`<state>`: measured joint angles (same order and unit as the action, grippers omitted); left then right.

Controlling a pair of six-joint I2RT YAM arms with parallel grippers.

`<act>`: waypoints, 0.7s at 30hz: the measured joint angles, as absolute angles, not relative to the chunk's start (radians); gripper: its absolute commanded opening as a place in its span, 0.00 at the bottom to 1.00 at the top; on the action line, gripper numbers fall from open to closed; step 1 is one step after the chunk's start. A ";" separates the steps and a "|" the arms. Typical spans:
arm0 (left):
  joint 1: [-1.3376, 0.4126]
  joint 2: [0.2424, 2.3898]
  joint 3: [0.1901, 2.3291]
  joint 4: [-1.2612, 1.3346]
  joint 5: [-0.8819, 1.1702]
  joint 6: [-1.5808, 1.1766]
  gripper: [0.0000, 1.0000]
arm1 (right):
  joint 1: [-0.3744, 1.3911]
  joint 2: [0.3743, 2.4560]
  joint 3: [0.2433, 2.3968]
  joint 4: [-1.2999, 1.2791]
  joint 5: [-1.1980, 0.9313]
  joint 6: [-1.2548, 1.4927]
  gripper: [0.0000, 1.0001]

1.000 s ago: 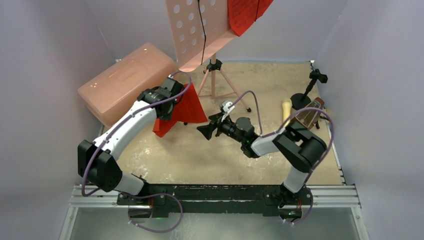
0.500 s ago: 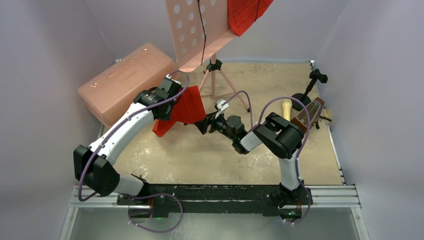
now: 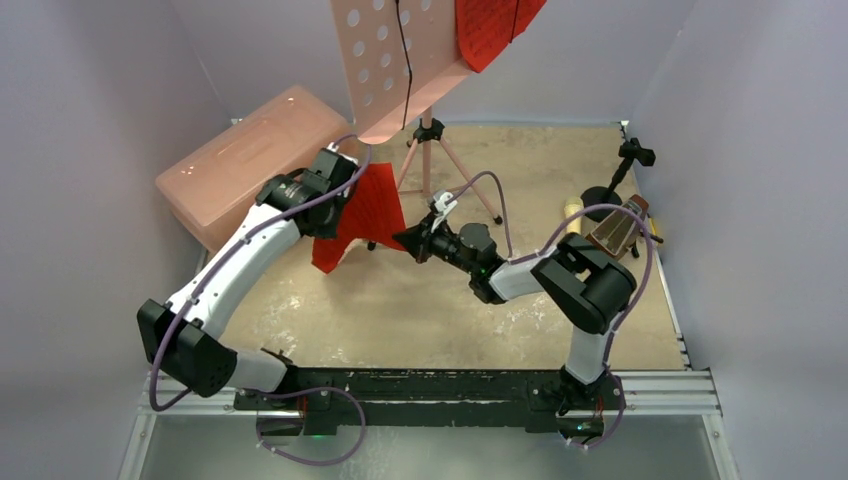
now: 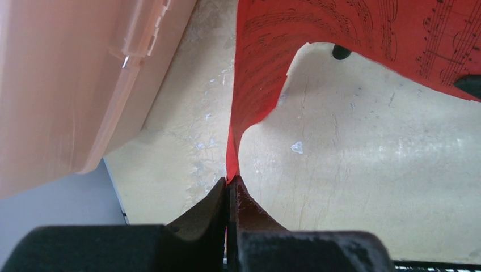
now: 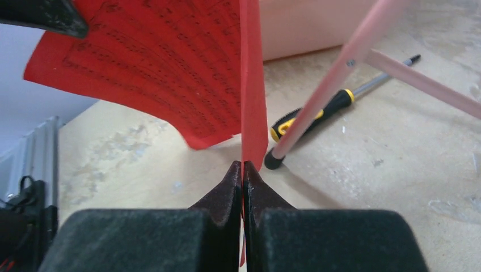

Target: Pack up the instrument practice props

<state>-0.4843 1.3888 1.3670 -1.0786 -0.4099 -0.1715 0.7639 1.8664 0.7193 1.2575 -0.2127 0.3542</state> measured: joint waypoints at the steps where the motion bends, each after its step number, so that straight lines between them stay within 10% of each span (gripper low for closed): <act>1: -0.484 1.382 1.381 -1.089 -0.406 -0.172 0.00 | 0.764 1.841 0.719 1.241 -0.229 0.355 0.00; 11: -0.484 1.277 1.491 -1.232 -0.400 -0.177 0.00 | 0.766 1.712 0.776 0.896 -0.363 0.366 0.00; 21: -0.484 1.224 1.514 -1.261 -0.433 -0.191 0.42 | 0.815 1.721 0.895 0.541 -0.433 0.360 0.00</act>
